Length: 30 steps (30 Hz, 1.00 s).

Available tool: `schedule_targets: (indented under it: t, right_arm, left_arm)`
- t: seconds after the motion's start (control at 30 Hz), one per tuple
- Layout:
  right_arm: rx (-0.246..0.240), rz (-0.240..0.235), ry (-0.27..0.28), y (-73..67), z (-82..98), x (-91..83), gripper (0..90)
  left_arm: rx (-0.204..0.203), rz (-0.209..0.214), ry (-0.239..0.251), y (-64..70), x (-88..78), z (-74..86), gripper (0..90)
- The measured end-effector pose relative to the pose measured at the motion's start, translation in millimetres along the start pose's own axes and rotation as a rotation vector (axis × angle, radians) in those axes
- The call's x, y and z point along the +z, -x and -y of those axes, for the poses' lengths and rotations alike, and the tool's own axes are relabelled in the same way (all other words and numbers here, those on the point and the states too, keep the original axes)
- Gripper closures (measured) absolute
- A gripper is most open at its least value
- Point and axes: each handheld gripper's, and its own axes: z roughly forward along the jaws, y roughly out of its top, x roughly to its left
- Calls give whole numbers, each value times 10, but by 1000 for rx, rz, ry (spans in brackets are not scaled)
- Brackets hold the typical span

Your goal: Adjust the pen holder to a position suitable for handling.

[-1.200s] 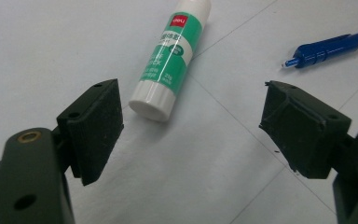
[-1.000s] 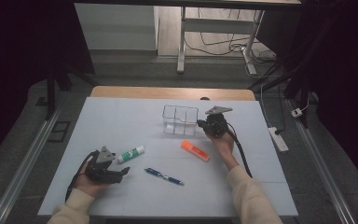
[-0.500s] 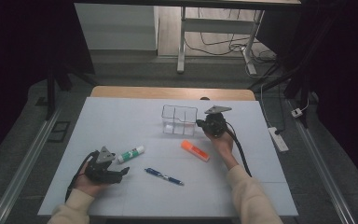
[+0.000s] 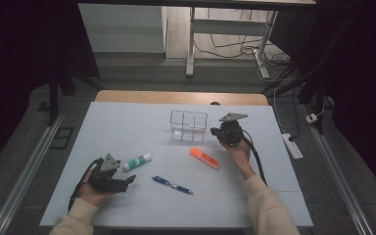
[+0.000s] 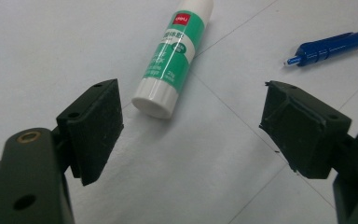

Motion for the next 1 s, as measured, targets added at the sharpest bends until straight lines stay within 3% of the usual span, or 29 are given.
schedule_targets:
  t: [0.23, 0.5, 0.57, 0.87, 1.0]
  right_arm:
    - [4, -32, -1, -61, 33, -106, 890]
    - [-26, -78, -10, -203, 28, -77, 890]
    - [-39, -77, -11, -231, 16, -32, 891]
    - [-10, -59, -3, -192, 16, 14, 891]
    - [-15, -78, -29, -219, 23, 27, 891]
  left_arm:
    - [1, 2, 6, 2, -8, 1, 208]
    - [6, 3, 6, 9, -8, -1, 208]
    - [7, 2, 5, 10, -6, -2, 208]
    - [7, 0, -2, 6, 3, -4, 208]
    - [5, 0, 4, 7, -4, -1, 208]
